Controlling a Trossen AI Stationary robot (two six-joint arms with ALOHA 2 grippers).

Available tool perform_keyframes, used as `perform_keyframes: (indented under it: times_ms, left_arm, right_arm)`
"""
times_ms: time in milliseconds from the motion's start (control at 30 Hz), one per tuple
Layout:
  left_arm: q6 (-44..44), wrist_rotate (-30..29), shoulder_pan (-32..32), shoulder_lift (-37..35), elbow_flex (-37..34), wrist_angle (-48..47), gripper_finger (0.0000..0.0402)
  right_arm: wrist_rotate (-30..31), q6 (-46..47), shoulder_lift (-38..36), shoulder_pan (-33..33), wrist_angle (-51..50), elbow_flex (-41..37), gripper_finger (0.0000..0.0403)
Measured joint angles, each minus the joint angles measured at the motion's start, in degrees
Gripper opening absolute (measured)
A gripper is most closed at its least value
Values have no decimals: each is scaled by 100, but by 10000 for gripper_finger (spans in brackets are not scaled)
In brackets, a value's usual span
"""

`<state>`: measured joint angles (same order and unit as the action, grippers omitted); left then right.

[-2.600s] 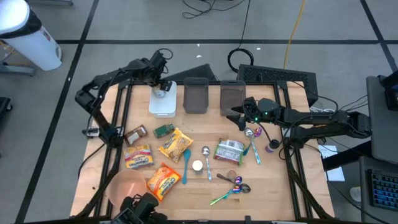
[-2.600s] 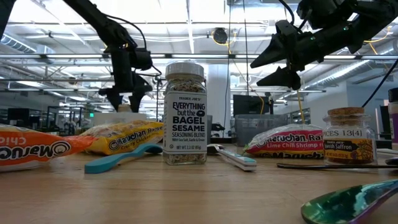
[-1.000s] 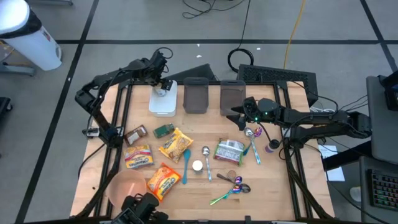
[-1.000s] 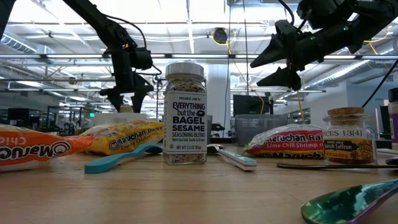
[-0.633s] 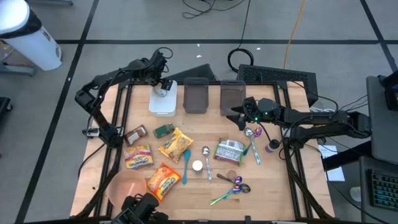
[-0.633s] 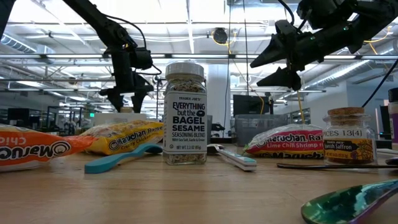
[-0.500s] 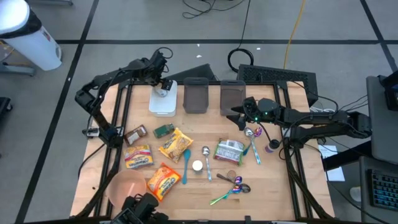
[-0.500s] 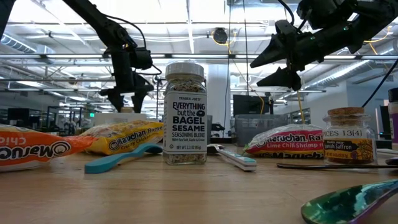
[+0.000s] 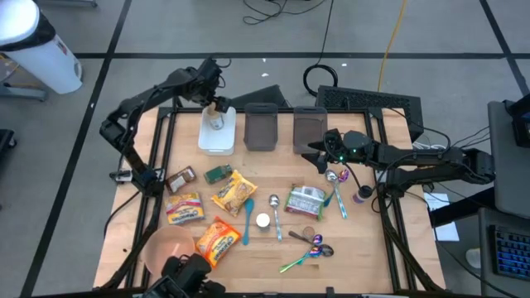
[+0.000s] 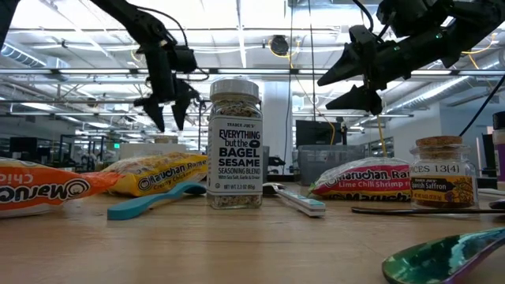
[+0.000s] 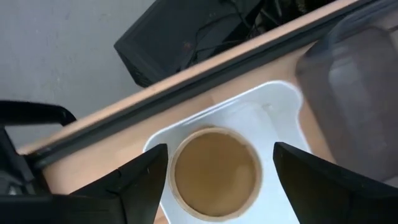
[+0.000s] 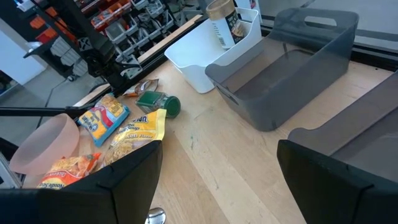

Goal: Pick & Place Food Item
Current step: Put the golden seasoning bottle into the white bin

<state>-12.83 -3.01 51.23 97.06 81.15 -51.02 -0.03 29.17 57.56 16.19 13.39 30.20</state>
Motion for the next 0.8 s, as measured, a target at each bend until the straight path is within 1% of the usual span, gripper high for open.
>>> perform_keyframes:
  times_ms: [167, 233, 400, 467, 533, 600, 800]
  left_arm:
    - [293, -2, -86, -2, 672, -543, 285]
    - [395, 94, -162, -6, 895, -719, 283]
    - [517, 962, -444, -3, 1019, -772, 284]
    - [506, 939, -609, 50, 994, -728, 282]
    - [471, 772, -744, 152, 961, -739, 277]
    - [462, 771, -828, 289, 941, -765, 271]
    - [347, 627, -905, 778, 937, -933, 242]
  right_arm:
    - [-3, -4, 0, 0, 1, 0, 313]
    - [-10, -4, 0, 0, 2, 0, 313]
    - [-15, -5, 1, -15, 2, 0, 313]
    - [-16, -5, 0, -15, 0, 0, 313]
    - [-17, -5, 0, -15, 2, 0, 313]
    - [-19, -5, 0, -15, 1, 0, 313]
    - [-22, 29, 0, -15, 0, 0, 313]
